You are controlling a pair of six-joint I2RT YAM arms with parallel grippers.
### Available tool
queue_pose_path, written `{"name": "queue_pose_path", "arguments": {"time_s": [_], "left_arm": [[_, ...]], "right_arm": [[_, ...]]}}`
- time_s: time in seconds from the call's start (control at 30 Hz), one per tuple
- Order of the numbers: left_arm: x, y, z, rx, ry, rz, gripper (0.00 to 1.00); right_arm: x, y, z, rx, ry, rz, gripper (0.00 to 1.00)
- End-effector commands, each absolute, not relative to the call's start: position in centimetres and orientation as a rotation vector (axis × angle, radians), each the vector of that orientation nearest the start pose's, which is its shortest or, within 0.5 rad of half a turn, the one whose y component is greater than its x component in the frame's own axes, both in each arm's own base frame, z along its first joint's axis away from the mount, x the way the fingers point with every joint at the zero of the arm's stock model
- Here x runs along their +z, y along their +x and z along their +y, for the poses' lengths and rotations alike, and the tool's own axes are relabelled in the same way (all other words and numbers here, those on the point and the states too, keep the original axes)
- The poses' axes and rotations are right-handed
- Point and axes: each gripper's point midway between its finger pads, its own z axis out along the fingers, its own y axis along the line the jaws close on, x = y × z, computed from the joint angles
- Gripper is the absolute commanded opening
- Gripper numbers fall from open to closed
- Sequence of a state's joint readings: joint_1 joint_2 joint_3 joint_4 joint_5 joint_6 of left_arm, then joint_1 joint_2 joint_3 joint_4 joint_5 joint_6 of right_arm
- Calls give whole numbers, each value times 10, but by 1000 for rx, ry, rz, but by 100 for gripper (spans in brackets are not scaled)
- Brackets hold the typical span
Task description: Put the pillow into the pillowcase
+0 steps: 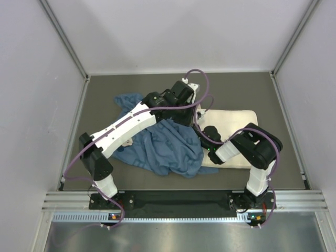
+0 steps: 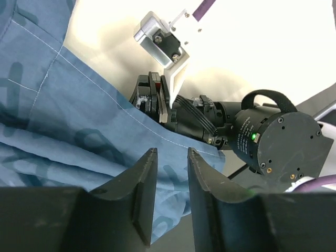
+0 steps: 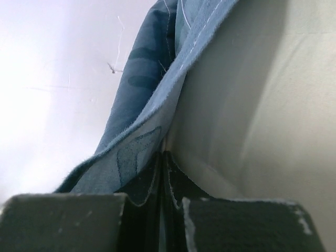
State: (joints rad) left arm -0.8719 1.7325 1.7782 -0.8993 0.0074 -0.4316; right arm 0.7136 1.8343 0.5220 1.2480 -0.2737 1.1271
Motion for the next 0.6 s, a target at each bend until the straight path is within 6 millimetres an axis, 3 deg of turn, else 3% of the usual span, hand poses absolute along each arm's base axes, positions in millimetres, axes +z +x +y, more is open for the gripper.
{"name": "queue_pose_path", "arguments": {"time_s": [0.0,0.03,0.07,0.17,0.27,0.47,0.57], "left_arm": [[233,263,-350,-622,584,2452,31],[232,261,-353,-649,595,2455,28],[230,261,-355,-660,595,2452,32],[228,257,-361,-706,596,2459,58],[221,253,-364,-713,600,2474,64],[202,248,-366,-694,589,2511,59],[194,245,-369,-687,591,2526,50]], "right_arm": [[107,276,351,1547,146,1919,0],[107,276,351,1548,147,1918,0],[108,276,351,1549,147,1916,0],[106,276,351,1546,149,1922,0],[106,277,351,1545,151,1924,0],[103,278,351,1545,157,1929,0],[103,278,351,1549,159,1927,0]]}}
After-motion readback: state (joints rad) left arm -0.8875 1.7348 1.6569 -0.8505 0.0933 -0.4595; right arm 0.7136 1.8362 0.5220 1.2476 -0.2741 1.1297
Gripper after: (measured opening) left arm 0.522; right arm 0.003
